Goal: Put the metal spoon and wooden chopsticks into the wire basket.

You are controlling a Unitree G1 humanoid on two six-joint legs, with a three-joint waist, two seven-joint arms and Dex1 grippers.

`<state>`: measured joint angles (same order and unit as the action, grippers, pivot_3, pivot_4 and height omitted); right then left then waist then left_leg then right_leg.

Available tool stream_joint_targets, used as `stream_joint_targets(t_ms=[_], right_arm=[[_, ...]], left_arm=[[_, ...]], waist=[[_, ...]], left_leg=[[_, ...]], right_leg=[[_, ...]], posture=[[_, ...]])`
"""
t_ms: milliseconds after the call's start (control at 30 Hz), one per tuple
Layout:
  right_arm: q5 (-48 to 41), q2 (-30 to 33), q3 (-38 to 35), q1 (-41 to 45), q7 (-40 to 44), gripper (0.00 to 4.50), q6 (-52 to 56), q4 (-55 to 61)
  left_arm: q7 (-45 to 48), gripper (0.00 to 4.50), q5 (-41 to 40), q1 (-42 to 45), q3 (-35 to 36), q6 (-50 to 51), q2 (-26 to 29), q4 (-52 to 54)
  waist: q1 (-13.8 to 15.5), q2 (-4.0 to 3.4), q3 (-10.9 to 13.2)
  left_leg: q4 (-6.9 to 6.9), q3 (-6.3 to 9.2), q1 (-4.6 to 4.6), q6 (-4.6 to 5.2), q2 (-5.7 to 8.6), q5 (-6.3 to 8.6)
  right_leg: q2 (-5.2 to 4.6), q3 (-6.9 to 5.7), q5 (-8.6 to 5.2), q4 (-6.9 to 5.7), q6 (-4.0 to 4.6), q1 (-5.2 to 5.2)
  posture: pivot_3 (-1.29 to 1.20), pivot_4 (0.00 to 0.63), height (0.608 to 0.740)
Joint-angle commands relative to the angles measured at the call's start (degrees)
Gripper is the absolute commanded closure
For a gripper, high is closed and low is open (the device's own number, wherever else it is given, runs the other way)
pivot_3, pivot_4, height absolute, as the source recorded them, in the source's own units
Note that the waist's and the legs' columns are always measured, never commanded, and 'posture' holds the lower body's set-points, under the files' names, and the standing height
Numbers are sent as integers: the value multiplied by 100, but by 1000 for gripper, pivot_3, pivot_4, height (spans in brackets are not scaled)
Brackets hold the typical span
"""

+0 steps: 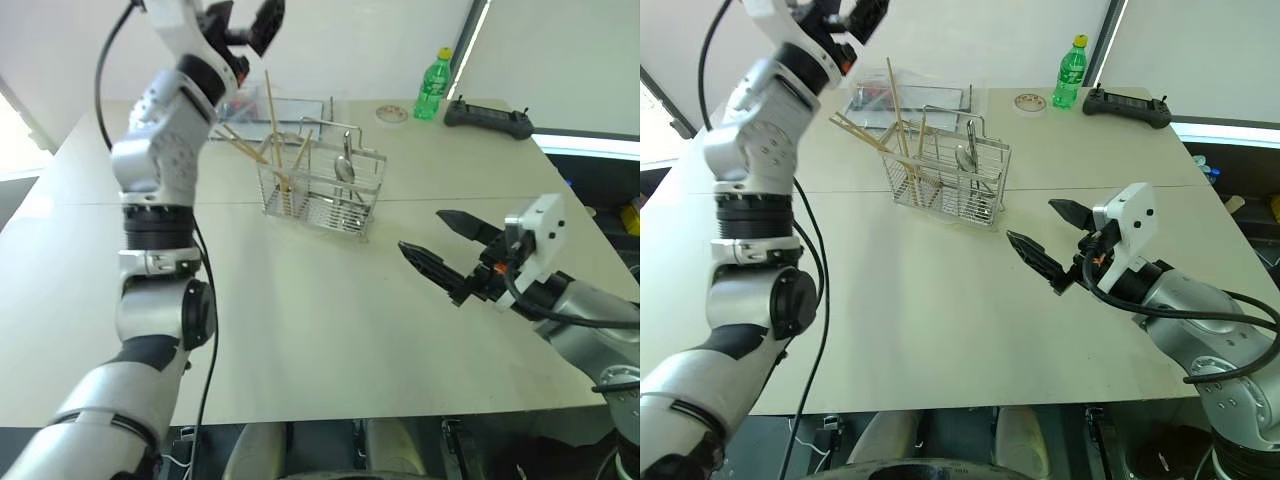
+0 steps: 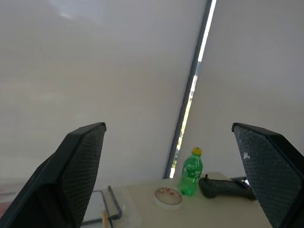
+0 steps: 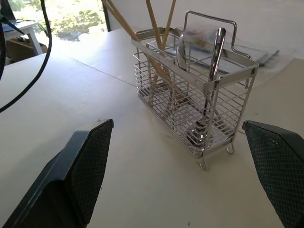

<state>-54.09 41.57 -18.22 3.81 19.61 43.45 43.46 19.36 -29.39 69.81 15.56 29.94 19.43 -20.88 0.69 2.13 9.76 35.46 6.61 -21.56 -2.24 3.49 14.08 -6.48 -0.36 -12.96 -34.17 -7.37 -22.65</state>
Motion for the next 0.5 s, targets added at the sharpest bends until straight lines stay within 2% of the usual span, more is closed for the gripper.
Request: stream_joint_targets(t_ms=[33, 100, 167, 233, 333, 500], right_arm=[[56, 93, -99, 101, 133, 0, -122, -65], [107, 213, -203, 132, 304, 0, -150, -183], [197, 466, -429, 182, 604, 0, -197, -437], [235, 664, -615, 201, 848, 0, -238, -642], [315, 967, -848, 222, 1233, 0, -283, -925], [456, 1180, -910, 367, 1597, 0, -364, -1340]], left_arm=[[1130, 18, -432, 491, 53, 823, 851, -56], [2222, 18, -352, 475, -295, 916, 1551, -50], [3818, 18, -148, 143, -847, 811, 2585, 109], [4941, 18, -16, -176, -1206, 665, 3332, 185], [6047, 18, 294, -756, -1509, 335, 4246, 169], [6725, 18, 494, -1749, -1408, -136, 4918, 457]], waist=[[-23, -2, 1], [-113, -20, 5], [-158, -26, 7], [-176, -47, 7], [-137, -55, 10], [-100, -48, 11]], left_leg=[[0, -1, 2, 0, 1, 0], [-4, -8, 3, 1, 1, 1], [-12, -8, 9, 2, 0, 1], [-24, -17, 12, 2, -3, 1], [-27, -15, 11, 2, -19, 1], [-21, -12, 3, 2, -28, 1]], right_leg=[[0, 0, 0, 0, -1, 0], [2, 1, -1, -3, 0, -3], [1, 2, -1, -5, 2, -3], [2, 8, -2, -5, 5, -9], [4, 7, -14, -3, 27, -10], [-2, 5, -22, 4, 42, -10]], posture=[[0, 150, 722], [0, 150, 722], [0, 150, 722], [0, 150, 722], [0, 150, 722], [0, 150, 722]])
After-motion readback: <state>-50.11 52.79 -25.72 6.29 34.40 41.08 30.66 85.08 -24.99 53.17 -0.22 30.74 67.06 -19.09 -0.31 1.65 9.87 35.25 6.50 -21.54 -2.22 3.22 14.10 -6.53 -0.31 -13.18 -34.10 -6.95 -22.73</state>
